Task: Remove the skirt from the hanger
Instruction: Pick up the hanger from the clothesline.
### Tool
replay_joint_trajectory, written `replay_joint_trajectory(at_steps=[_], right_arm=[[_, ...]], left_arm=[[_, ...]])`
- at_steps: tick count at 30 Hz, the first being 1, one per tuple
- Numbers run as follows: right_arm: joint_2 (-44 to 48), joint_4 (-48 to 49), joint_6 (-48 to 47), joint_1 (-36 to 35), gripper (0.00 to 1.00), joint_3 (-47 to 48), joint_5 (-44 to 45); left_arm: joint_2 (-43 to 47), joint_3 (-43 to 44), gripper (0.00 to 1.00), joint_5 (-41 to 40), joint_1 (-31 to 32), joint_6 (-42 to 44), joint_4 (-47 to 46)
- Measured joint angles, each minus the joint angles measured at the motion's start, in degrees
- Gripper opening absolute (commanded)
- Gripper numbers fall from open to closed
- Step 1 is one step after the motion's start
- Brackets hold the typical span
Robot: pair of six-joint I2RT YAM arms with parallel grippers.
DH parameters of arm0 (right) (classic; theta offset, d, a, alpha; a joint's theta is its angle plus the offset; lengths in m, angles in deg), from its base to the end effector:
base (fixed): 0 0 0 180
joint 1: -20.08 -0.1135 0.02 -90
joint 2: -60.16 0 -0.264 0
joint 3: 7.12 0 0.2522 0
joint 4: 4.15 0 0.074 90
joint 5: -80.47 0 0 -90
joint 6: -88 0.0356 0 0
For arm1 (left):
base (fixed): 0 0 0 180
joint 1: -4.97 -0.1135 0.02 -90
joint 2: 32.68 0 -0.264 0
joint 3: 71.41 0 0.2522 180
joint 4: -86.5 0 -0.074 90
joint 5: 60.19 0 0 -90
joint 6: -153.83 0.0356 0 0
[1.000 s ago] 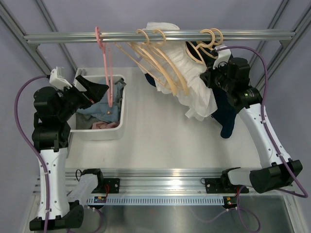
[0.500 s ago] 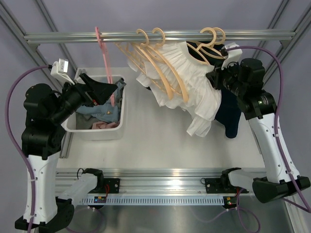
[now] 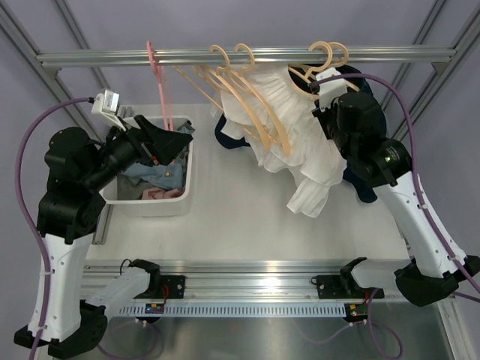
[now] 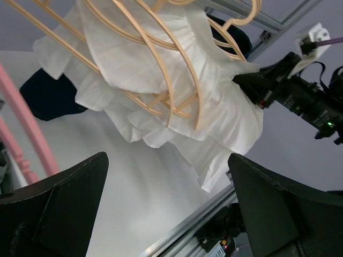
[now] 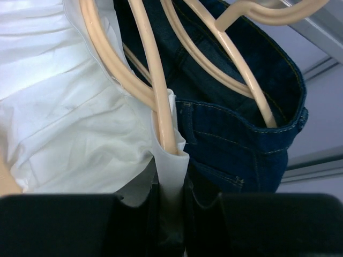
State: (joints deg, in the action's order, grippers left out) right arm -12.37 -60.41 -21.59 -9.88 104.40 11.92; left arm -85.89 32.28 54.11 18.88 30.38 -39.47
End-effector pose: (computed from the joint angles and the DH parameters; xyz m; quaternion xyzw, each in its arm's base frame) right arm 0.2136 0.1081 0.4922 -0.2314 0.7646 -0.0966 0.5937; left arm 0.1213 -0.0451 0.5129 0.0212 0.7265 -0.4094 0.5516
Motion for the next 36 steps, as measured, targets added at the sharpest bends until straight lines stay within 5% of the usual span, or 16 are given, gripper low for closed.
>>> replay_joint_trajectory(at_steps=[5, 11, 23, 31, 36], right_arm=[[5.20, 19.23, -13.25, -1.44, 0.00, -16.20, 9.18], [8.28, 34.25, -22.08, 2.51, 0.00, -25.97, 6.21], [11.23, 41.00, -20.33, 23.82, 0.00, -29.77, -22.08], [11.78, 42.71, -18.16, 26.56, 0.00, -30.86, -34.67], [12.72, 40.52, -18.10, 26.58, 0.00, -30.16, -37.88]], left_arm=[[-0.17, -1.88, 0.99, 1.11, 4.07, 0.00, -3.32], [-0.17, -6.21, 0.99, 1.95, 6.12, -0.02, -7.17], [-0.20, -7.85, 0.99, 3.26, 6.73, 2.54, -8.79], [-1.03, -9.18, 0.99, 5.03, 7.54, 3.85, -10.27], [-4.72, -3.63, 0.99, 1.84, 14.80, 7.21, -6.45]])
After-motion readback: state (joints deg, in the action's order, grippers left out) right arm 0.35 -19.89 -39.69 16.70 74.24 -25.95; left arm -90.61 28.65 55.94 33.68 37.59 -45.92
